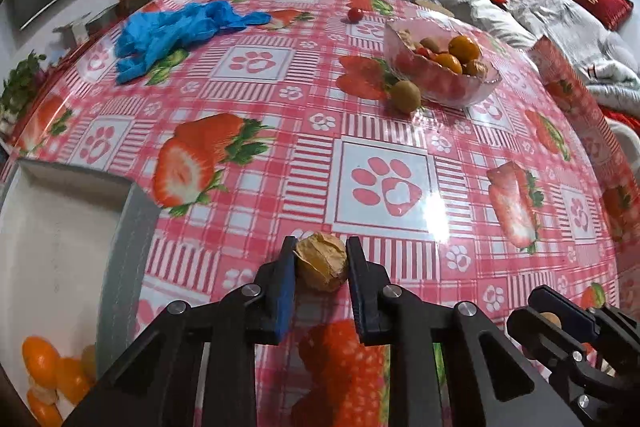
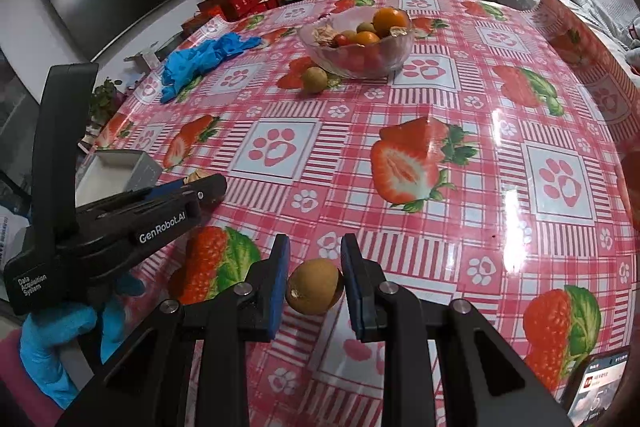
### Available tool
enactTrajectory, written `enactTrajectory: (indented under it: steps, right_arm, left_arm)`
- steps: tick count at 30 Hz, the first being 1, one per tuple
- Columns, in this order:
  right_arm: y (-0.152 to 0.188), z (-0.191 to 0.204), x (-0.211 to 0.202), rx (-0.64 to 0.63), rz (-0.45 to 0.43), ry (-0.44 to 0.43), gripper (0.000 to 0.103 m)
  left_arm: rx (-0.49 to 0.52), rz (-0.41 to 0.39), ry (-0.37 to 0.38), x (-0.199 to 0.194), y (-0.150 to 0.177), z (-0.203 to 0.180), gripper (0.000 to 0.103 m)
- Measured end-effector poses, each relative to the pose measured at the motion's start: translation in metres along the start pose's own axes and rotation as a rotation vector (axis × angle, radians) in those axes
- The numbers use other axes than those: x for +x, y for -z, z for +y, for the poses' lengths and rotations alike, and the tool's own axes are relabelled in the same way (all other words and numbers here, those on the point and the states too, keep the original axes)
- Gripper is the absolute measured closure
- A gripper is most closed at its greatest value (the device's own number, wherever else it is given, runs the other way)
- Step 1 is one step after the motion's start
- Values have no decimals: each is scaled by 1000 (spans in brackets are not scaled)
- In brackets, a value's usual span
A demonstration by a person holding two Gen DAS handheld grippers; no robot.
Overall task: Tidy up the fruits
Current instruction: 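Carry the walnut and kiwi over the white tray with both tools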
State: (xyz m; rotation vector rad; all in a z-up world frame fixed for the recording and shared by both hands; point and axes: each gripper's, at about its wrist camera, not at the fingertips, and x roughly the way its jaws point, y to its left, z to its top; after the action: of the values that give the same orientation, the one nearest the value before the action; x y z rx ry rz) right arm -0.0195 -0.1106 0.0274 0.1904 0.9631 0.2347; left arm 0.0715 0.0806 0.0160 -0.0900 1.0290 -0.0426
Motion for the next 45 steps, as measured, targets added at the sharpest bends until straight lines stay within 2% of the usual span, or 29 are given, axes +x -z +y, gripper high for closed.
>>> enactTrajectory:
  steps: [7,16,27,35,40,45]
  right_arm:
    - [0,20,-18,-16,-18,-27,75]
    - [4,74,-41,-84,-33,-83,75]
    - [5,156,-34,-179,14,-176,75]
    - [4,200,-31,-242,41,-206,74]
    - [-6,214,-34,-229,61,-279,74]
    - [-28,202,-38,-113,102,-418,74]
  left_arm:
    - [9,-43,-14,-40,10,7,78]
    - [-1,-83,-53,-89,32,35,78]
    - [-92,-114,-94,-133,68,111,78]
    - [-140,-128,-138,-153,83,160,78]
    - [-158,-140,-144,-162,86,181,78]
    - [-173,-157,-154,-173,89,198,78]
